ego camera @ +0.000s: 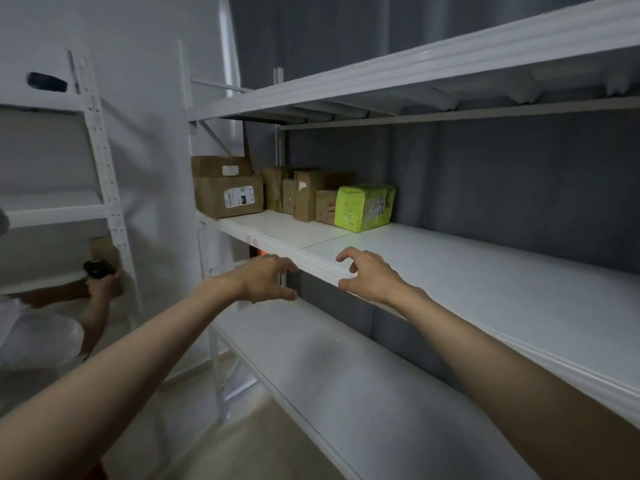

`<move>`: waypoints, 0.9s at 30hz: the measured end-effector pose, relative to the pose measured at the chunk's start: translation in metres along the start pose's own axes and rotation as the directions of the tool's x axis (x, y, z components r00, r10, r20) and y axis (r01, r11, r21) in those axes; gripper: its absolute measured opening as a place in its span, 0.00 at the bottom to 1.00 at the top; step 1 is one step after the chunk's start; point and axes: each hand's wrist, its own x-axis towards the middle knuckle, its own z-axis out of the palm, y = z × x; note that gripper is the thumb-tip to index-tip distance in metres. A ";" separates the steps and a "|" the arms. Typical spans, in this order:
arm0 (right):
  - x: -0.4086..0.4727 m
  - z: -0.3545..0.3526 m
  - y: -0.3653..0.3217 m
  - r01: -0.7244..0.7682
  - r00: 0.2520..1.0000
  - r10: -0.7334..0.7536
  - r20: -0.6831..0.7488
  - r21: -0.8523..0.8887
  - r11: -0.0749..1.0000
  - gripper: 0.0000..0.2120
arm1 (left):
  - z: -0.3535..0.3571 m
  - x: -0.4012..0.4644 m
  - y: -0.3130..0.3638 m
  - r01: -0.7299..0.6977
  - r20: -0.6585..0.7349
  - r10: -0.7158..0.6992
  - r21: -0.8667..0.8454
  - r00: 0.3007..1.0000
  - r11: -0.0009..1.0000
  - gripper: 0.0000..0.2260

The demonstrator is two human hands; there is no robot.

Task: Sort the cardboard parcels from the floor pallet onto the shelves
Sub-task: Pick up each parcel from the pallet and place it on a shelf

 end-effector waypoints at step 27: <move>0.294 -0.019 0.092 -0.276 0.942 0.263 -0.207 -0.039 0.960 0.35 | 0.001 0.346 -0.082 -0.270 -0.081 0.259 -0.167 0.962 0.948 0.35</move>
